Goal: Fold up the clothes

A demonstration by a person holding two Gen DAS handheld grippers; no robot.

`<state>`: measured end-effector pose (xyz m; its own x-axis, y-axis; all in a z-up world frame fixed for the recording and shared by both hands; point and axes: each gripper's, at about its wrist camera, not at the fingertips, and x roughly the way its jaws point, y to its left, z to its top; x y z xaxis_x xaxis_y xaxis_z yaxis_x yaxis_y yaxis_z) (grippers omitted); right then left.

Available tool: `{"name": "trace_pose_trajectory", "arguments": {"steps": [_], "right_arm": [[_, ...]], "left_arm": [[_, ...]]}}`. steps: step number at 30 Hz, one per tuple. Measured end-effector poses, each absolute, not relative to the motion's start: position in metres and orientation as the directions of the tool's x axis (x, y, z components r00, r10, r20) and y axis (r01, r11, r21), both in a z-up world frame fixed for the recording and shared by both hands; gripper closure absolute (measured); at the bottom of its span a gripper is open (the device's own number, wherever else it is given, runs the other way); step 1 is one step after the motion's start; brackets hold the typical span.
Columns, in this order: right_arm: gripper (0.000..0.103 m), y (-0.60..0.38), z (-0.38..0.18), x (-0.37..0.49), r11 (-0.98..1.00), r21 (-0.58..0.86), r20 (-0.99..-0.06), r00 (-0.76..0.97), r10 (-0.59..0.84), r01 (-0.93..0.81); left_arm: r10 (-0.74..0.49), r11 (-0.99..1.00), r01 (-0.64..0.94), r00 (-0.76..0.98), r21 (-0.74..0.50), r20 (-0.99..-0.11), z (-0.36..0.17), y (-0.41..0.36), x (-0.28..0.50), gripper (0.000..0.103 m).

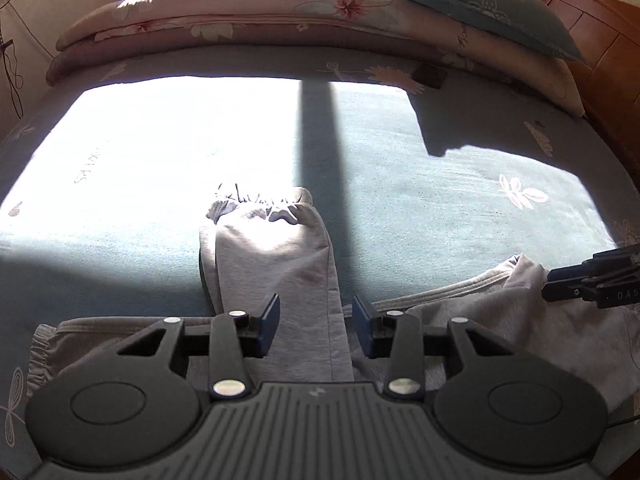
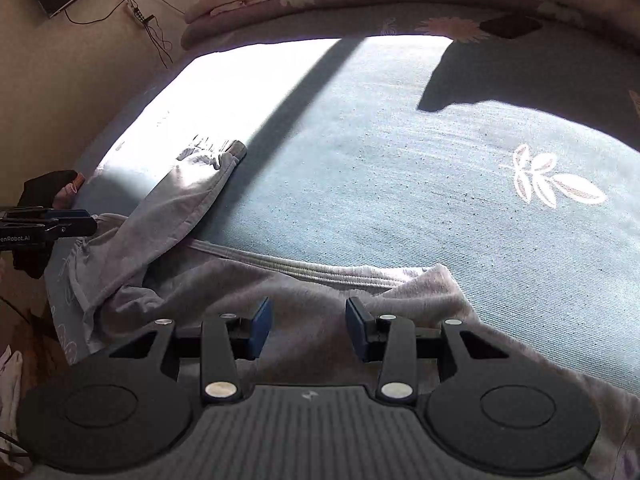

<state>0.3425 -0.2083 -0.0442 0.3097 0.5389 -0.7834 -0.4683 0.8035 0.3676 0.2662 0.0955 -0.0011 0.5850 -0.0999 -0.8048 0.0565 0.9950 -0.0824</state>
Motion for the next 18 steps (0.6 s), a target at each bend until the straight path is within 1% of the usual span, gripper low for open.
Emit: {"name": "trace_pose_trajectory", "arguments": {"steps": [1,3,5,6,7,9,10,15,16,17,18], "right_arm": [[0.057,-0.208,-0.045,0.344,0.804,0.371,-0.781,0.312,0.540,-0.464],[0.058,-0.207,-0.047,0.345,0.804,0.376,-0.783,0.306,0.541,-0.461],[0.058,-0.207,-0.049,0.345,0.805,0.376,-0.787,0.300,0.539,-0.459],[0.058,-0.207,-0.049,0.344,0.804,0.374,-0.788,0.298,0.538,-0.462],[0.058,-0.207,-0.050,0.344,0.803,0.372,-0.790,0.297,0.537,-0.466],[0.058,-0.208,-0.050,0.344,0.803,0.361,-0.792,0.299,0.532,-0.475],[0.058,-0.209,-0.051,0.344,0.803,0.359,-0.793,0.298,0.531,-0.476],[0.058,-0.215,-0.059,0.347,0.815,0.362,-0.801,0.297,0.520,-0.452],[0.058,-0.216,-0.060,0.347,0.817,0.364,-0.800,0.298,0.520,-0.448],[0.058,-0.217,-0.060,0.348,0.818,0.366,-0.800,0.299,0.520,-0.444],[0.058,-0.218,-0.060,0.348,0.819,0.366,-0.801,0.299,0.519,-0.442]], "left_arm": [[-0.156,0.987,0.118,0.575,-0.107,-0.803,-0.004,0.089,0.280,0.054],[-0.280,0.945,0.288,0.478,-0.153,-0.833,-0.025,0.067,0.309,0.055],[-0.318,0.899,0.416,0.404,-0.137,-0.858,-0.047,0.049,0.323,0.056],[-0.312,0.878,0.465,0.371,-0.116,-0.875,-0.059,0.041,0.329,0.058],[-0.319,0.858,0.497,0.324,-0.127,-0.891,-0.071,0.036,0.334,0.062],[-0.350,0.829,0.529,0.237,-0.182,-0.906,-0.090,0.034,0.344,0.064],[-0.348,0.826,0.530,0.206,-0.195,-0.915,-0.097,0.034,0.348,0.068],[-0.377,0.818,0.507,0.114,-0.272,-0.919,-0.116,0.042,0.358,0.070],[-0.393,0.811,0.507,0.100,-0.293,-0.914,-0.115,0.043,0.359,0.087],[-0.411,0.801,0.509,0.087,-0.314,-0.907,-0.114,0.044,0.359,0.096],[-0.427,0.795,0.511,0.087,-0.327,-0.900,-0.111,0.046,0.358,0.098]]}}
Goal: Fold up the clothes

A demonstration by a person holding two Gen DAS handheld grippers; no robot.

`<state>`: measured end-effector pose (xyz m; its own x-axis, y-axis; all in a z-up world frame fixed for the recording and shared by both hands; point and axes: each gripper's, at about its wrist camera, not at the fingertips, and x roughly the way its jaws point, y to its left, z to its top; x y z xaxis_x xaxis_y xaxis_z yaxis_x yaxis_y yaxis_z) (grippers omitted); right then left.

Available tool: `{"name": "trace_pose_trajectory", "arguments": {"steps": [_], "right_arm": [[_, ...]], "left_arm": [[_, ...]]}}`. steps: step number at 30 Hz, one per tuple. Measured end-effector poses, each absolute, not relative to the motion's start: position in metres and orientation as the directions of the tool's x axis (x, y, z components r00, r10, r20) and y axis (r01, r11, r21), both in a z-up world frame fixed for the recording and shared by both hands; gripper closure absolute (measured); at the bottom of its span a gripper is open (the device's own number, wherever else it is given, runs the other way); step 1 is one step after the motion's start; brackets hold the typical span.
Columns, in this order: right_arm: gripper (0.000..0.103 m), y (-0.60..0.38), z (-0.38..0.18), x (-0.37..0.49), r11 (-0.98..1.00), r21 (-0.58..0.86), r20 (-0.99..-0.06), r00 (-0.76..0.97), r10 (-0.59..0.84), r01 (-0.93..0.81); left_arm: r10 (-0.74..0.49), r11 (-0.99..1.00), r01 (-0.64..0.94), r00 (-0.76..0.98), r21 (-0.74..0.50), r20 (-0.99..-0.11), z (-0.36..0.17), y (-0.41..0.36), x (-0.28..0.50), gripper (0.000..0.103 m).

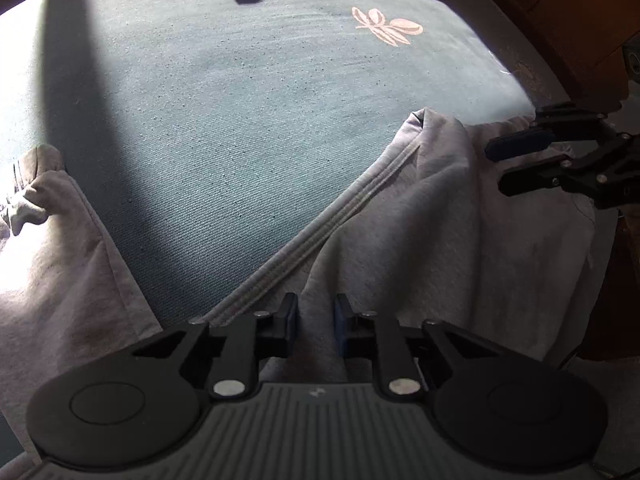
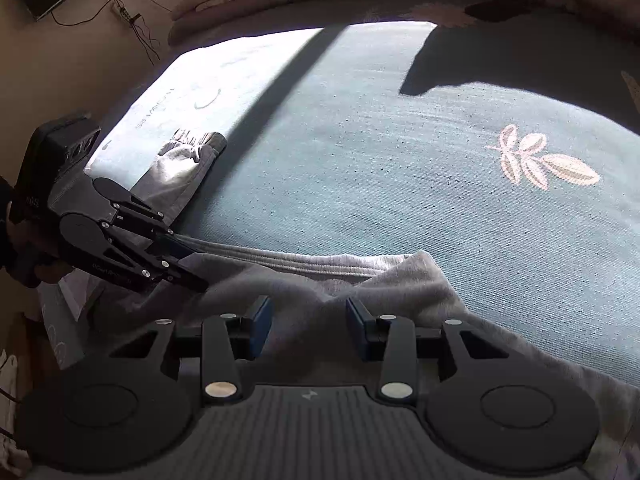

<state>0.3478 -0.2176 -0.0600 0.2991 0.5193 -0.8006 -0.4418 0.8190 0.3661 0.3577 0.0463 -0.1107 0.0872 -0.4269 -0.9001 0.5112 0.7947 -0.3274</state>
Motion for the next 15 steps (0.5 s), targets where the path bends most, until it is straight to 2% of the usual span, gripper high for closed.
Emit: {"name": "trace_pose_trajectory", "arguments": {"steps": [8,10,15], "right_arm": [[0.058,-0.228,-0.059,0.350,0.834,0.349,-0.811,0.308,0.497,-0.426],[0.057,-0.230,-0.063,0.353,0.841,0.342,-0.818,0.308,0.486,-0.418],[0.057,-0.233,-0.065,0.362,0.856,0.327,-0.821,0.329,0.467,-0.400]], "left_arm": [[-0.445,0.836,0.448,0.219,-0.316,-0.868,-0.072,0.065,0.343,0.098],[-0.403,0.861,0.416,0.206,-0.293,-0.892,-0.084,0.063,0.343,0.094],[-0.354,0.899,0.333,0.166,-0.285,-0.921,-0.117,0.063,0.356,0.095]]}}
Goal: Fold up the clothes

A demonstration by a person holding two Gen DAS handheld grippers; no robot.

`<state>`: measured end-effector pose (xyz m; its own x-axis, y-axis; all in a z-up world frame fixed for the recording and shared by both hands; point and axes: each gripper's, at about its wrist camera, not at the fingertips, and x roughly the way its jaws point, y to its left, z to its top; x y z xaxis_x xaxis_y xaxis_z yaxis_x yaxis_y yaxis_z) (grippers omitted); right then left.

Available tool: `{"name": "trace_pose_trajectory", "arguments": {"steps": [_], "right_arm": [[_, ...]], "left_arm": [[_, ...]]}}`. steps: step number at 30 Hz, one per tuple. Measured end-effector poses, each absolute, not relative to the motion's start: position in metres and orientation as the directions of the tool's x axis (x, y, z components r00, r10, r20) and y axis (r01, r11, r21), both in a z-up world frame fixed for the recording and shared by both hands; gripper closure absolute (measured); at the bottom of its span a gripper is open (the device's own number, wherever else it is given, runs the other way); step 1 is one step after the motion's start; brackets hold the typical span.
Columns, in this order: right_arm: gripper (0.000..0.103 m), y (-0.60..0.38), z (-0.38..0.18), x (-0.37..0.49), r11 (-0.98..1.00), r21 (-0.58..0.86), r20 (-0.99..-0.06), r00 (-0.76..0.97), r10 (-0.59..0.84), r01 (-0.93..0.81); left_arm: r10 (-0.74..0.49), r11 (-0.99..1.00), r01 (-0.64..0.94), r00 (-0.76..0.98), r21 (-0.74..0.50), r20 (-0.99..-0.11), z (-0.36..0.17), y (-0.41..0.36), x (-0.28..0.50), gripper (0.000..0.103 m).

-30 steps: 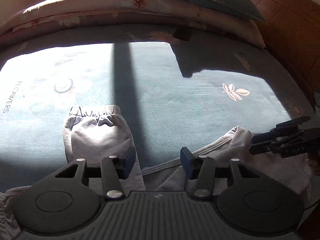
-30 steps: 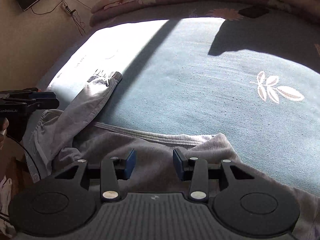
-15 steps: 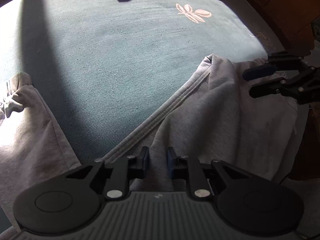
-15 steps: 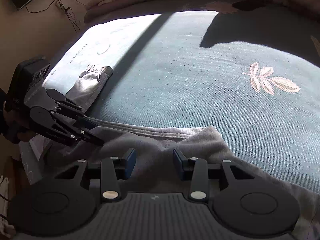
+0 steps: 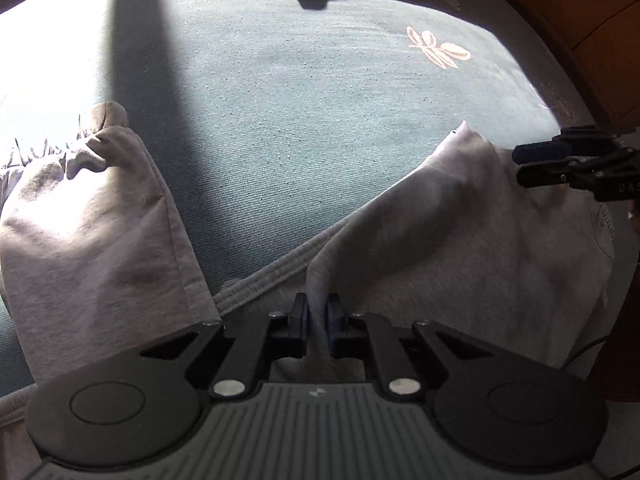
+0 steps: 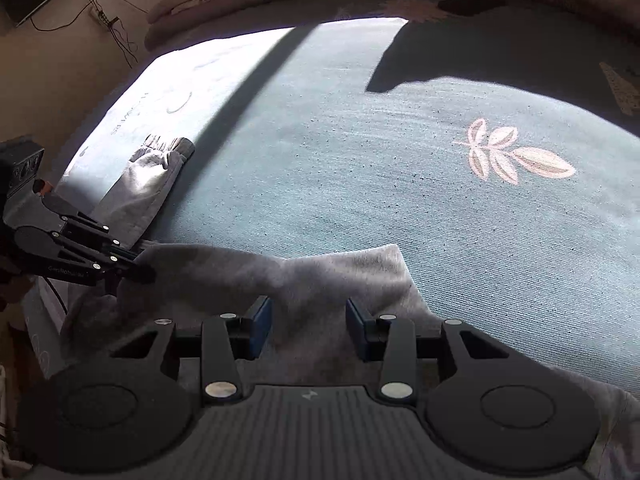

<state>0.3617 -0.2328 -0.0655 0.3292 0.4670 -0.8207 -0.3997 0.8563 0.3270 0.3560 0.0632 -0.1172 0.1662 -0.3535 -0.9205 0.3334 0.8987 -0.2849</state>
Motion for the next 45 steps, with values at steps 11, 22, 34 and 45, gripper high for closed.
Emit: {"name": "trace_pose_trajectory", "arguments": {"steps": [11,22,34,45], "right_arm": [[0.070,-0.257,-0.115,0.422,0.851,0.393,-0.850,0.216,0.480,-0.348],[0.083,-0.265,-0.088,0.413,0.882,0.352,-0.809,0.372,0.455,-0.312],[0.077,-0.267,-0.105,0.417,0.770,0.519,-0.761,0.210,0.614,-0.371],[0.068,-0.278,-0.056,0.395,0.750,0.484,-0.735,0.256,0.628,-0.450]], "left_arm": [[-0.345,0.913,0.279,0.131,-0.299,-0.930,-0.121,0.073,0.357,0.091],[-0.299,0.923,0.291,0.133,-0.251,-0.945,-0.093,0.076,0.351,0.088],[-0.479,0.835,0.358,0.104,-0.417,-0.872,-0.090,0.031,0.361,0.080],[-0.421,0.868,0.302,0.032,-0.393,-0.906,-0.126,0.024,0.351,0.080]]}}
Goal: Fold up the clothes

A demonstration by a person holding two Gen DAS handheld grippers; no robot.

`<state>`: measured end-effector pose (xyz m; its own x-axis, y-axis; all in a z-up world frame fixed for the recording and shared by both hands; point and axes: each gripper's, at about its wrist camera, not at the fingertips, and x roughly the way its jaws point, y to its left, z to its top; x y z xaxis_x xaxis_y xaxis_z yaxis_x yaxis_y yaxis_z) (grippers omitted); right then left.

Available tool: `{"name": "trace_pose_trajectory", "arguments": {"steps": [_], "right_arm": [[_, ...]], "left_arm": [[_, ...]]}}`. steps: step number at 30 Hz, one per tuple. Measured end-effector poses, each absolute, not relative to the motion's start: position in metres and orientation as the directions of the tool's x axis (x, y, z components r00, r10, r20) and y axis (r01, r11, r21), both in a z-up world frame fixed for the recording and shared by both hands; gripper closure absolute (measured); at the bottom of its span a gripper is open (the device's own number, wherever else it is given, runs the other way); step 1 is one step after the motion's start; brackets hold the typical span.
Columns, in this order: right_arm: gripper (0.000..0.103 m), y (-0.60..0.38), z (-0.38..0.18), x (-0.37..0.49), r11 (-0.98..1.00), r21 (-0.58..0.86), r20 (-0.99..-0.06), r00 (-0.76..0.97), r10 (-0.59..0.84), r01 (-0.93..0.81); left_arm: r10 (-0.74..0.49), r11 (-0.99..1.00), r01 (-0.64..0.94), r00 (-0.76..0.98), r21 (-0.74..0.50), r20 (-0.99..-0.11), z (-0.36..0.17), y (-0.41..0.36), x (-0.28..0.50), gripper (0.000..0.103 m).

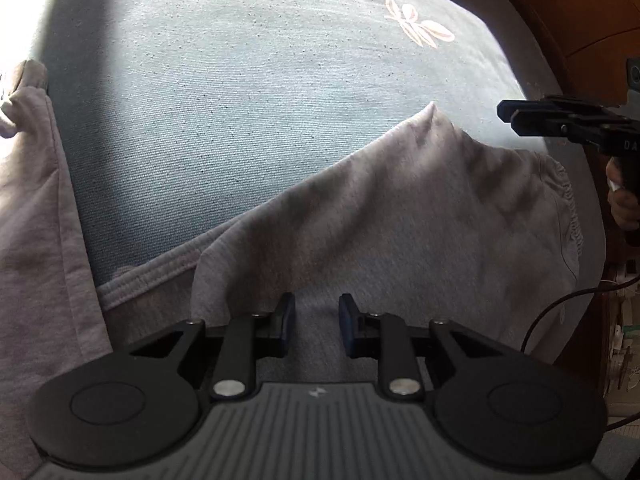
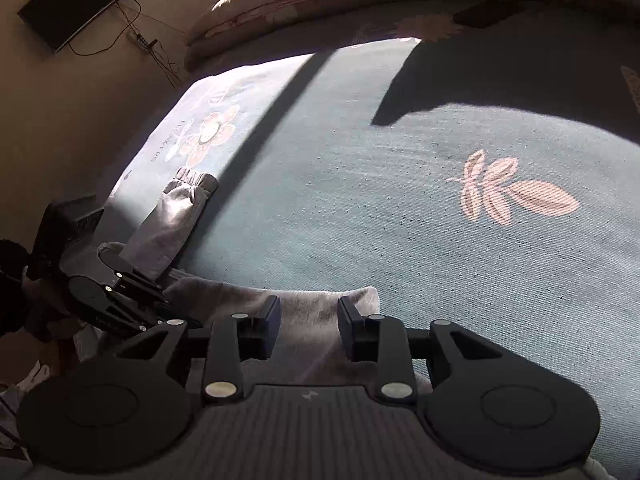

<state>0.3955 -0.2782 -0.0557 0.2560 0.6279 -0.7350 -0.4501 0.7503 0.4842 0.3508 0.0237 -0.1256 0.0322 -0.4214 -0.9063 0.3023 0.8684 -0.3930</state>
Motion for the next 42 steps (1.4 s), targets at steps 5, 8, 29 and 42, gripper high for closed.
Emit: {"name": "trace_pose_trajectory", "arguments": {"steps": [5,8,29,42], "right_arm": [[0.068,-0.255,-0.096,0.393,0.789,0.413,-0.814,0.204,0.544,-0.455],[0.069,-0.244,-0.117,0.394,0.829,0.335,-0.841,0.254,0.477,-0.448],[0.060,-0.315,-0.105,0.344,0.930,0.350,-0.860,0.356,0.366,-0.111],[0.047,-0.297,-0.107,0.326,0.927,0.286,-0.880,0.316,0.355,-0.244]], "left_arm": [[-0.377,0.884,0.309,0.029,-0.350,-0.926,-0.128,0.039,0.345,0.077],[-0.370,0.891,0.293,0.022,-0.348,-0.929,-0.130,0.049,0.340,0.077],[-0.401,0.833,0.435,0.051,-0.341,-0.915,-0.124,-0.012,0.339,0.065],[-0.431,0.831,0.512,0.348,-0.217,-0.832,-0.100,-0.061,0.416,0.065]]}}
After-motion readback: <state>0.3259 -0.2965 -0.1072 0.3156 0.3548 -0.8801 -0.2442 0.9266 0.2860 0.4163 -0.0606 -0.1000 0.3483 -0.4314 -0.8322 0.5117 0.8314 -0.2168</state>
